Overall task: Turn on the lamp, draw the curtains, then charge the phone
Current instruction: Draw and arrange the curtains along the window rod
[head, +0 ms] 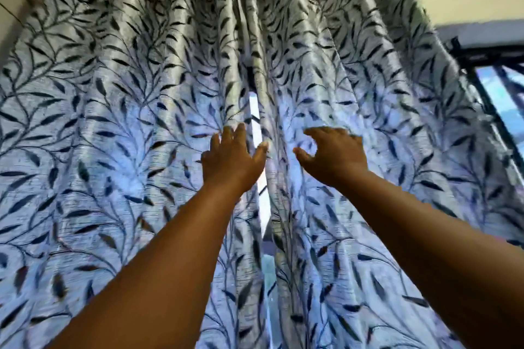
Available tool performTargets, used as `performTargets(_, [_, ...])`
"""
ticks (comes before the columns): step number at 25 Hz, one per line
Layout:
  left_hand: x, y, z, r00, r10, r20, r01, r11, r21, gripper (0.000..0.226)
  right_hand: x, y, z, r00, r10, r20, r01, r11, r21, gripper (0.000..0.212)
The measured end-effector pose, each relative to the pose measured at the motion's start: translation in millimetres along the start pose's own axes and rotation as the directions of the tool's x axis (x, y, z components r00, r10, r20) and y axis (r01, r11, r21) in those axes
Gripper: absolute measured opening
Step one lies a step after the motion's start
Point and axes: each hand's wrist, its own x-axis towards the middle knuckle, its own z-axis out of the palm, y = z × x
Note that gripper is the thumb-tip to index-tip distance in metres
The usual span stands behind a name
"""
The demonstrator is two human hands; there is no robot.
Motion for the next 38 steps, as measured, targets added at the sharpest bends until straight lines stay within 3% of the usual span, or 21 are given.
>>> performTargets(2, [-11, 26, 10, 1.000, -0.005, 0.021, 0.005, 1.000, -0.003, 0.082, -13, 40, -3, 0.982, 0.180, 0.055, -0.176, 0.982, -0.064, 0.076])
performTargets(5, [-26, 46, 24, 0.990, -0.098, 0.105, 0.100, 0.995, -0.021, 0.096, -45, 69, 4, 0.869, 0.380, 0.318, -0.383, 0.922, -0.056, 0.107])
performTargets(9, [-36, 53, 35, 0.956, -0.244, 0.163, 0.249, 0.968, -0.011, 0.110, -84, 55, 25, 0.859, 0.279, 0.430, -0.340, 0.938, 0.071, 0.113])
performTargets(12, [-40, 53, 37, 0.947, -0.277, 0.164, 0.278, 0.960, 0.020, 0.105, -99, 34, 38, 0.845, 0.221, 0.487, -0.288, 0.955, 0.066, 0.108])
performTargets(16, [-26, 48, 24, 0.925, -0.347, 0.154, 0.348, 0.937, 0.020, 0.088, -80, 8, 31, 0.935, 0.197, 0.296, -0.237, 0.966, 0.106, 0.093])
performTargets(21, [-9, 29, 7, 0.950, -0.292, 0.109, 0.299, 0.953, -0.050, 0.067, -10, -42, 2, 0.999, 0.018, 0.046, -0.029, 0.965, 0.259, 0.072])
performTargets(25, [-1, 1, 3, 0.980, -0.195, 0.047, 0.197, 0.979, -0.055, 0.048, 31, -82, 1, 0.995, -0.091, 0.038, 0.081, 0.972, 0.222, 0.062])
performTargets(31, [35, -43, 7, 0.999, -0.041, 0.002, 0.041, 0.993, -0.113, 0.056, 66, -115, 28, 0.991, 0.048, 0.124, -0.058, 0.995, 0.085, 0.054])
performTargets(33, [44, -56, 11, 0.999, -0.003, -0.034, -0.004, 0.979, -0.203, 0.060, 76, -125, 38, 0.988, 0.110, 0.110, -0.124, 0.984, 0.131, 0.040])
performTargets(35, [48, -65, 16, 0.995, 0.057, -0.076, -0.074, 0.968, -0.241, 0.064, 83, -136, 48, 0.991, 0.130, 0.036, -0.134, 0.971, 0.197, 0.012])
performTargets(38, [50, -73, 23, 0.984, 0.146, -0.099, -0.167, 0.953, -0.252, 0.072, 92, -154, 61, 0.992, 0.128, 0.018, -0.128, 0.960, 0.251, 0.010])
